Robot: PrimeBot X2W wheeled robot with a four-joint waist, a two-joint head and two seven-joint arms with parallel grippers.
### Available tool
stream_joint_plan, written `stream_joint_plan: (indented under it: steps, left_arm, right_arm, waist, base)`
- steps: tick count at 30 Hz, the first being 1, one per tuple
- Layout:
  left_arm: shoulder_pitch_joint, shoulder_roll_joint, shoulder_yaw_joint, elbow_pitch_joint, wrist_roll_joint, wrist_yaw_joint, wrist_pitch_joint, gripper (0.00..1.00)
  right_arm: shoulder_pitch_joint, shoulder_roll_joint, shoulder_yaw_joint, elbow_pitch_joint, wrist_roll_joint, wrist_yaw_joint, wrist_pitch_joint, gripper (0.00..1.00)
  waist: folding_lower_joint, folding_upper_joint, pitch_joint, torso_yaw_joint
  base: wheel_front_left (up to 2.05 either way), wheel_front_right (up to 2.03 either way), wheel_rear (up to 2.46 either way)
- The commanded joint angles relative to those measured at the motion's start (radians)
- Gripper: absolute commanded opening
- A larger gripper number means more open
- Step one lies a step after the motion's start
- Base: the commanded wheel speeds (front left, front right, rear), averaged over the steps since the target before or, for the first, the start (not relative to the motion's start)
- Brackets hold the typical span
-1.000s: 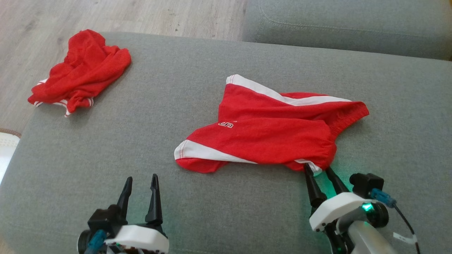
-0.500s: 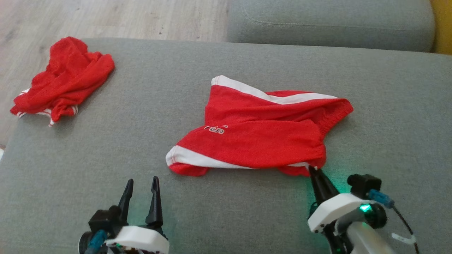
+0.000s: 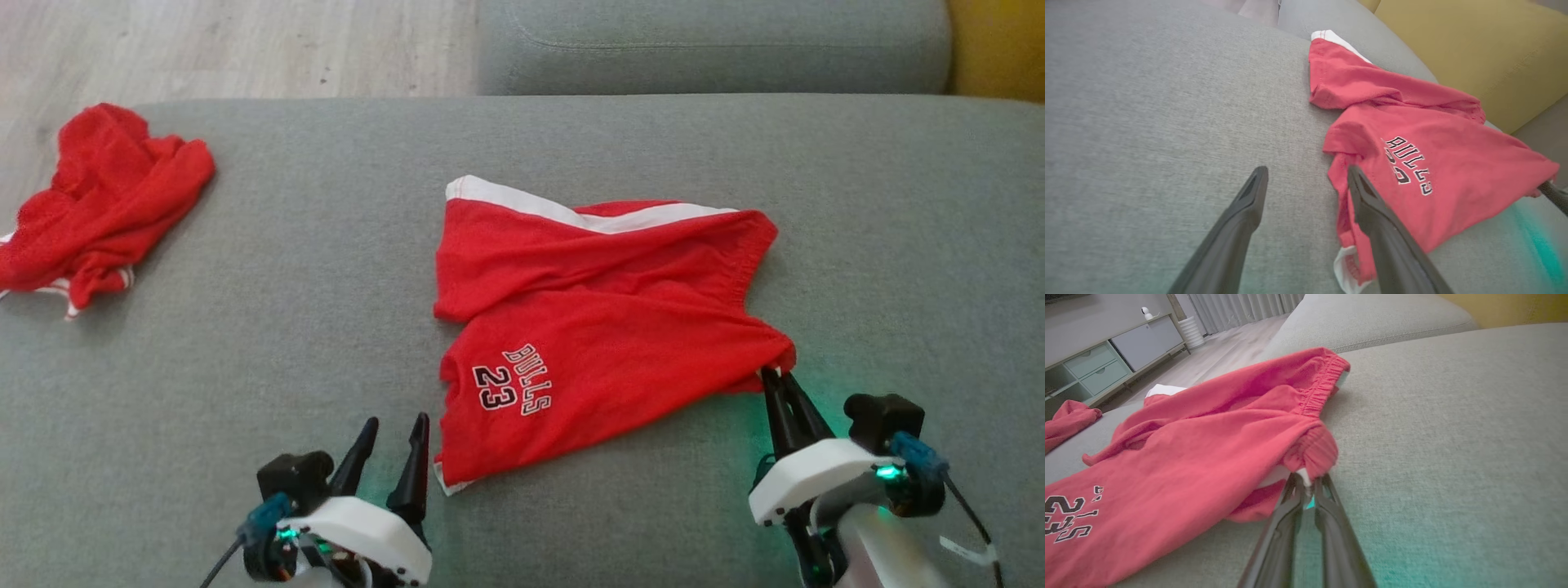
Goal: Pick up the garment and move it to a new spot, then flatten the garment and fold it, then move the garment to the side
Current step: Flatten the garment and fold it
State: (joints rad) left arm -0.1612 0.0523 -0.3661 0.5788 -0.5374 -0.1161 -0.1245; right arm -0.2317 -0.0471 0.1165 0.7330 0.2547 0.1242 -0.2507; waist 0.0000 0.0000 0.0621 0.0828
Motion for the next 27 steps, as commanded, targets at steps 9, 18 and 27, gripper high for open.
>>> stream_joint_plan:
  steps: [9, 18, 27]
  left_arm:
    - [0.111, 0.059, -0.049, -0.162, -0.028, -0.013, -0.008, 1.00]
    - [0.103, 0.052, -0.129, -0.146, -0.012, -0.013, 0.029, 1.00]
    - [-0.006, 0.019, -0.159, 0.059, -0.014, -0.010, -0.010, 1.00]
  right_arm:
    - [-0.013, -0.003, 0.020, -0.046, 0.001, 0.007, -0.011, 0.00]
    - [-0.010, -0.003, 0.043, -0.050, 0.018, 0.007, -0.011, 0.00]
    - [-0.009, -0.003, 0.074, -0.044, 0.036, 0.007, -0.011, 0.00]
  waist:
    - [0.0000, 0.0000, 0.011, -0.016]
    - [0.0000, 0.0000, 0.008, -0.022]
    - [0.0000, 0.0000, 0.000, -0.053]
  base:
    - [0.00, 0.00, 0.00]
    - [0.00, 0.00, 0.00]
    - [0.00, 0.00, 0.00]
